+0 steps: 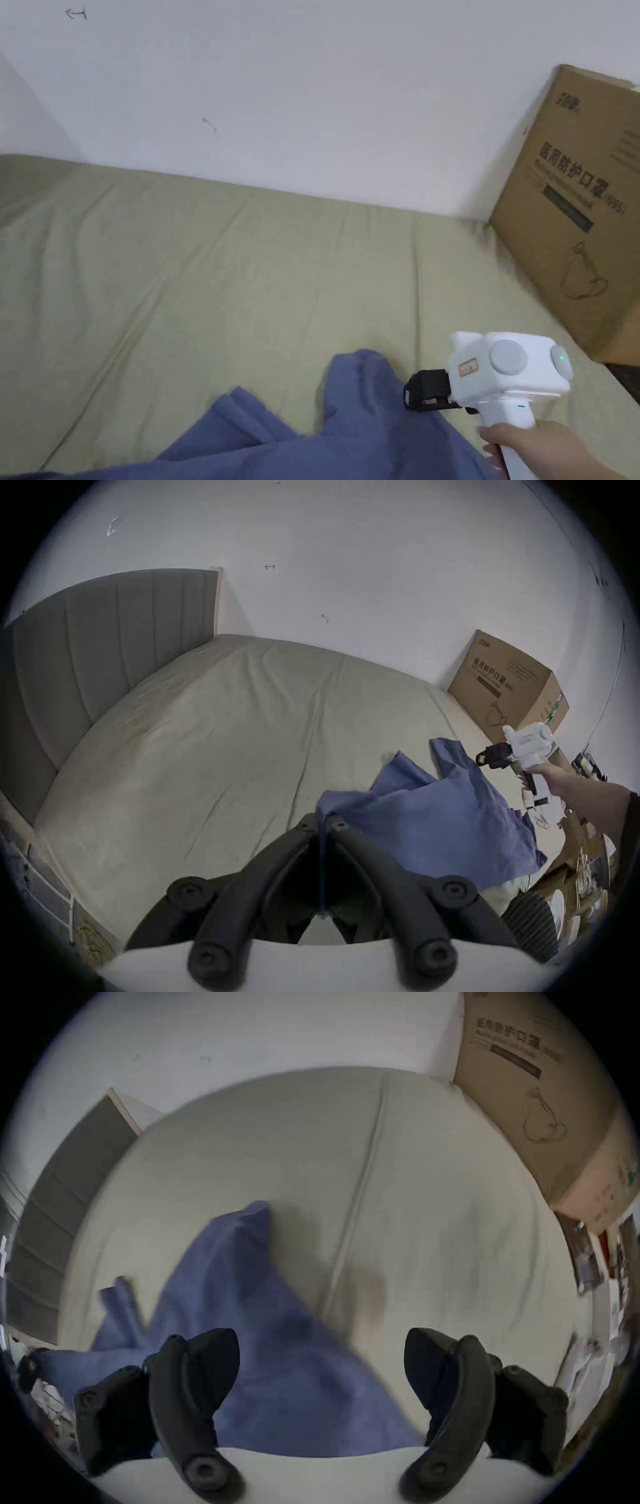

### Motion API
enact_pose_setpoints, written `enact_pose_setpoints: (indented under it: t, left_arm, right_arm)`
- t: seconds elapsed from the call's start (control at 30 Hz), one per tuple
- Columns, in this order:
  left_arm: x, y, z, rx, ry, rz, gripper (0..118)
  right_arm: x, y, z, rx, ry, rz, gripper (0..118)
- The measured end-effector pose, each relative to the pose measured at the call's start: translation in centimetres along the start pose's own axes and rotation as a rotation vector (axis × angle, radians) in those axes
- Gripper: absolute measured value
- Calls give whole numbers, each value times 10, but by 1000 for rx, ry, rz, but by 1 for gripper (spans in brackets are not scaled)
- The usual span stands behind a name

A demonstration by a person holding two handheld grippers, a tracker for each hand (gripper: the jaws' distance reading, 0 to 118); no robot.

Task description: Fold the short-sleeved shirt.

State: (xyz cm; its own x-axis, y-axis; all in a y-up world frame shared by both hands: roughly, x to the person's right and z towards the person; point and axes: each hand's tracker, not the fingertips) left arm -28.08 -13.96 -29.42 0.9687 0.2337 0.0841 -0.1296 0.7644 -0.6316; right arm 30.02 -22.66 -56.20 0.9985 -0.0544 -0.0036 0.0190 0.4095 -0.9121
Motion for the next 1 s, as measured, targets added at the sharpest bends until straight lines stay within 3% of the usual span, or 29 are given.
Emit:
enact_pose_setpoints:
  t: [0.07,0.17,0.23,0.3,0.33,0.37,0.4,0.43,0.53,0.7,1.0]
  left_arm:
    - [-4,1,-5,-13,11,2,1]
    - [-9,0,-11,-28,20,6,1]
    - [-11,-1,-14,-43,23,15,1]
    - [-14,-5,-19,-58,34,16,1]
    - [-15,-6,-20,-63,37,17,1]
    - [-15,-7,-20,-67,39,18,1]
    - [-15,-8,-20,-69,40,18,1]
    - [-15,-10,-19,-72,41,19,1]
    - [-13,-9,-10,-57,50,12,1]
    - [-5,3,22,45,11,46,1]
    - [37,129,58,196,-87,-140,1]
  right_arm:
    - [0,12,-20,-29,-39,37,100]
    - [-2,20,-41,-81,5,64,98]
    - [-8,13,-51,-166,41,88,89]
    - [-13,6,-43,-111,-17,174,85]
    - [-18,3,-37,-107,-15,195,73]
    - [-19,0,-31,-112,1,225,49]
    - [-21,-4,-23,-88,-30,268,0]
    - [-23,-10,-14,-74,-36,297,0]
    - [-22,-35,34,30,89,231,0]
    - [4,-77,160,325,74,61,0]
    - [37,-89,363,583,31,-36,0]
